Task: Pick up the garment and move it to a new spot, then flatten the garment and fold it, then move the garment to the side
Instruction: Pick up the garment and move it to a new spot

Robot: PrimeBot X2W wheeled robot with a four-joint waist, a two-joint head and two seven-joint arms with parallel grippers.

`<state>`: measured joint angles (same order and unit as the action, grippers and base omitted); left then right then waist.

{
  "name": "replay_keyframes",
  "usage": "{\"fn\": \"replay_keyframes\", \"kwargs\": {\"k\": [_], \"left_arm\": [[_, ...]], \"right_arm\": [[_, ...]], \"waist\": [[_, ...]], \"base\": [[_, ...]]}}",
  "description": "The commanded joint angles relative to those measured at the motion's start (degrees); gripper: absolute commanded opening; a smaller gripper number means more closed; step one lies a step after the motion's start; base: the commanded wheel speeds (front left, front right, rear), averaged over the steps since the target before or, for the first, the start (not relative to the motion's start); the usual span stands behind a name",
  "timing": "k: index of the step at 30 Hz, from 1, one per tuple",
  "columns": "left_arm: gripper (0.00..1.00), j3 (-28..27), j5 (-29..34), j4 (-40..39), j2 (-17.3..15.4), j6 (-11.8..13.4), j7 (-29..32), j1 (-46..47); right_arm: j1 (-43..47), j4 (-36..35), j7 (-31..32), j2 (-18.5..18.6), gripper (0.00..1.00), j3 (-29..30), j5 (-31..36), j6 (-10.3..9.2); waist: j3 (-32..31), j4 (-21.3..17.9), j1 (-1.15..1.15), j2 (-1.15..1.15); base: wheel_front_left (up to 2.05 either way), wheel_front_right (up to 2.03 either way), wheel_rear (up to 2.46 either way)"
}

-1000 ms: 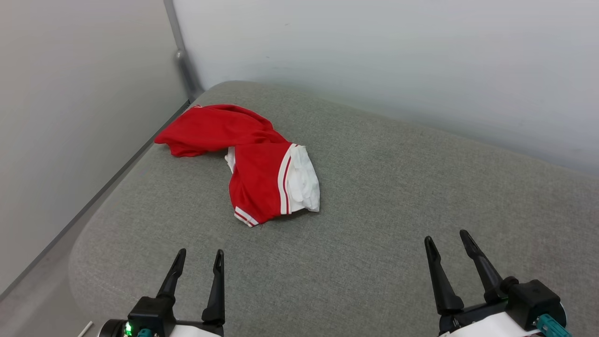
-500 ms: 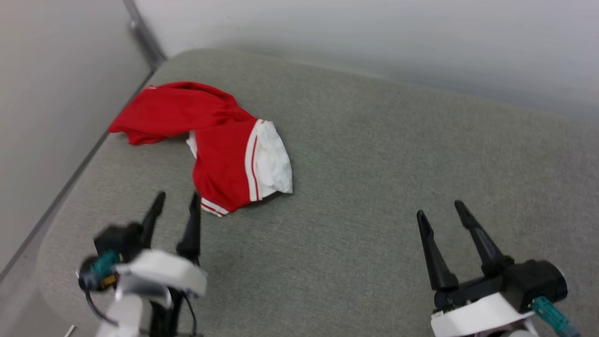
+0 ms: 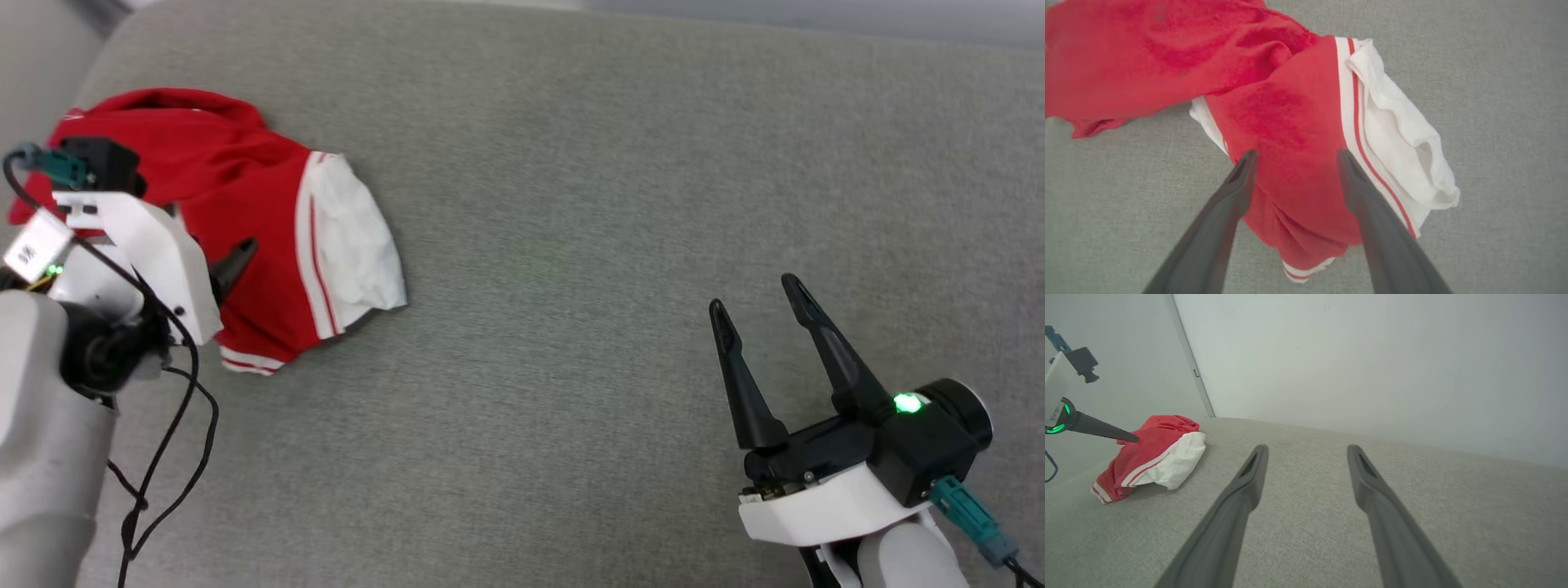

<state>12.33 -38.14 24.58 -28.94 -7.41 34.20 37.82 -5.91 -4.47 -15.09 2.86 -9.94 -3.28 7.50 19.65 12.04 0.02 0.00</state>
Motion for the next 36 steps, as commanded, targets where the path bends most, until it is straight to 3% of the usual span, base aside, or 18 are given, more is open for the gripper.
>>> {"fn": "replay_keyframes", "kwargs": {"k": [1, 4, 8, 18, 19, 20, 27, 36], "left_arm": [[1.00, -0.12, -2.39, 0.18, -0.87, -0.06, 3.32, 1.68], [1.00, 0.58, -5.34, 0.67, -3.40, -0.06, 10.34, 2.65], [1.00, 1.92, -5.27, 1.45, -5.01, 0.17, 15.17, 3.76], [1.00, 4.49, -6.13, 4.55, -3.56, 1.31, 19.93, 1.81], [0.43, 4.56, -6.30, 4.67, -3.58, 1.29, 20.06, 1.65], [0.00, 4.59, -6.50, 4.88, -3.49, 1.25, 20.14, 1.54], [0.00, 3.16, -6.61, 4.21, -3.32, 0.89, 15.44, 2.29], [0.00, 1.51, -7.62, -0.22, -3.63, 0.15, 4.84, 1.41]], "right_arm": [[-1.03, -0.41, -0.12, 0.04, 1.00, -0.11, 0.13, -0.02], [-1.87, -0.75, -0.12, 0.02, 1.00, -0.74, 0.24, -0.02], [-2.96, -1.50, -0.12, 0.02, 1.00, -0.54, 0.72, -0.02], [-3.55, -2.24, -0.12, 0.02, 1.00, -0.04, 1.10, -0.02], [-3.55, -2.13, -0.12, 0.02, 1.00, 0.06, 1.15, -0.02], [-3.50, -2.02, -0.12, 0.02, 1.00, 0.20, 1.16, -0.02], [-2.75, -1.37, -0.12, 0.02, 1.00, 1.33, 0.75, -0.02], [0.06, 0.54, -0.12, 0.02, 1.00, 4.27, -1.35, -0.02]], "waist": [[2.89, -2.86, -0.02, 0.00], [4.54, -4.48, -0.02, 0.00], [6.63, -5.81, -0.02, 0.00], [8.48, -6.62, -0.02, 0.00], [8.43, -6.56, -0.02, 0.00], [8.30, -6.47, -0.02, 0.00], [5.59, -5.44, -0.02, 0.00], [-3.14, -4.13, -0.02, 0.00]], "base": [[0.00, 0.00, 0.00], [0.00, 0.00, 0.00], [0.00, 0.00, 0.00], [0.00, 0.00, 0.00], [0.00, 0.00, 0.00], [0.00, 0.00, 0.00], [0.00, 0.00, 0.00], [0.00, 0.00, 0.00]]}}
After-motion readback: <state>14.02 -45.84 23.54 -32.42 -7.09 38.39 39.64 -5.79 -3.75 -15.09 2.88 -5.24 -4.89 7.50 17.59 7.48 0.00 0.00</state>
